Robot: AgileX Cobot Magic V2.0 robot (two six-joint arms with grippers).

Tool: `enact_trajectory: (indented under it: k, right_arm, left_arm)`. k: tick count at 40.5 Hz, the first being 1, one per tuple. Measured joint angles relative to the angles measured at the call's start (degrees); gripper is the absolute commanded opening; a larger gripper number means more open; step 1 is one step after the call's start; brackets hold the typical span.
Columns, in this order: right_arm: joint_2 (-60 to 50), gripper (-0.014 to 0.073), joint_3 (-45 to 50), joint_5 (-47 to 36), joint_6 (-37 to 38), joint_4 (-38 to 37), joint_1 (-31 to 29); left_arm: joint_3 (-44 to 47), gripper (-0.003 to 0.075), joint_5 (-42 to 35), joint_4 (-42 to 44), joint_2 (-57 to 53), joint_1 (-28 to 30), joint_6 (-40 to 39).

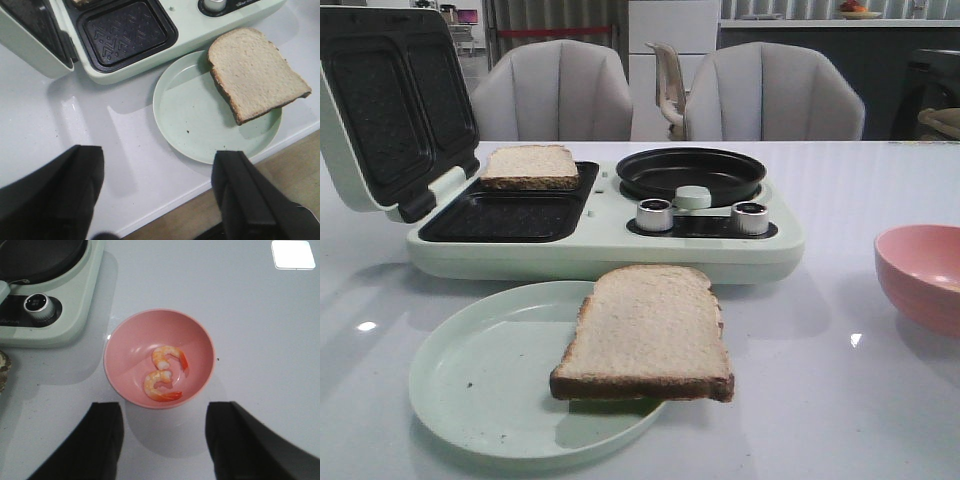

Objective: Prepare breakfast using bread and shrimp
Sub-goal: 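Open the left gripper and withdraw it from the sandwich maker, then grasp the remaining bread slice on the plate with the right gripper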

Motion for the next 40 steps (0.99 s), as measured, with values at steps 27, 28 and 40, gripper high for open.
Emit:
enact_trajectory:
  k: [27, 28, 40]
  right_arm:
    - [12.50, 0.0486, 0.00, 10.92, -15.98, 30.43, 5.41]
    - [13.99, 0.0486, 0.00, 10.82, -17.18, 32.20, 6.22]
    - [32.24, 0.0486, 0.00, 0.95, -26.26, 47.88, 18.48]
  left_arm:
    - [4.61, 0.0510, -2.52, -0.40, -6.18, -0.08, 1.73]
    - [4.61, 0.0510, -2.52, -0.40, -6.18, -0.08, 1.73]
    - [4.61, 0.0510, -2.52, -0.40, -6.18, -0.08, 1.73]
